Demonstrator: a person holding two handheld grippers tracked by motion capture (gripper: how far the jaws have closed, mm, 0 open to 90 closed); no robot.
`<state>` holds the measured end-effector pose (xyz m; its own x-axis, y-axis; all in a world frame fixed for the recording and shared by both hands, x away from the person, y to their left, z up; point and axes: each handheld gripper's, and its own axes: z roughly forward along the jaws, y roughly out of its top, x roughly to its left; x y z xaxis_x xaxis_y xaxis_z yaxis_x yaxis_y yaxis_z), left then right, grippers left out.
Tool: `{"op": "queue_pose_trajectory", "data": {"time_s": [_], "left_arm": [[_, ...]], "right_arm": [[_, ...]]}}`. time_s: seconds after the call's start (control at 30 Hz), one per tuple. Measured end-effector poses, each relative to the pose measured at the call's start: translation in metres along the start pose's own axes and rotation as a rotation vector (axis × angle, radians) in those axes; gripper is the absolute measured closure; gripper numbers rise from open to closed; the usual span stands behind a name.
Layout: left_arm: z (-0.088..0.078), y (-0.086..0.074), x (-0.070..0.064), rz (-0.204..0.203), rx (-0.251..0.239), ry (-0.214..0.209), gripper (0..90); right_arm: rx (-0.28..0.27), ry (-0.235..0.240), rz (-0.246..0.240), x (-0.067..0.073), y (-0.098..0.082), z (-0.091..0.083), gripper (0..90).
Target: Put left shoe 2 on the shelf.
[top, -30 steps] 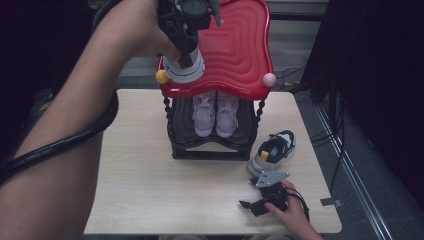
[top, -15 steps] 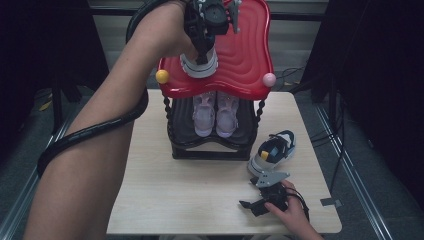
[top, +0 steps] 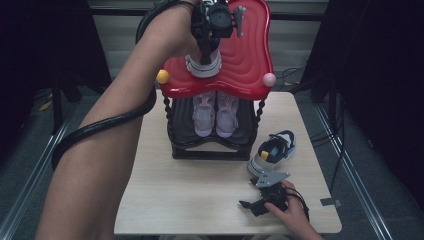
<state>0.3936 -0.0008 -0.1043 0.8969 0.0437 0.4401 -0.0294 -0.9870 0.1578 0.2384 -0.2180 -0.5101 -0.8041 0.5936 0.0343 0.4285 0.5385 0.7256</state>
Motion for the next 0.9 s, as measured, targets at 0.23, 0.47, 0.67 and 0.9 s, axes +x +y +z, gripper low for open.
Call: {"op": "queue_pose_trajectory", "data": {"time_s": [0.23, 0.47, 0.67, 0.9], "left_arm": [[0.0037, -0.0024, 0.0017, 0.011, 0.003, 0.011, 69.5], [0.0062, -0.0042, 0.0022, 0.010, -0.003, 0.017, 67.8], [0.0083, -0.0049, 0.0030, 0.007, -0.003, 0.021, 67.3], [0.0095, -0.0056, 0.0021, -0.002, -0.006, 0.020, 67.2]], "right_arm": [[-0.001, 0.000, -0.002, -0.0001, 0.0000, 0.0001, 13.1], [0.000, 0.000, 0.000, 0.0000, 0.0000, 0.0000, 13.1], [0.000, 0.000, 0.000, 0.0000, 0.0000, 0.0000, 13.1], [0.000, 0.000, 0.000, 0.0000, 0.0000, 0.0000, 13.1]]}}
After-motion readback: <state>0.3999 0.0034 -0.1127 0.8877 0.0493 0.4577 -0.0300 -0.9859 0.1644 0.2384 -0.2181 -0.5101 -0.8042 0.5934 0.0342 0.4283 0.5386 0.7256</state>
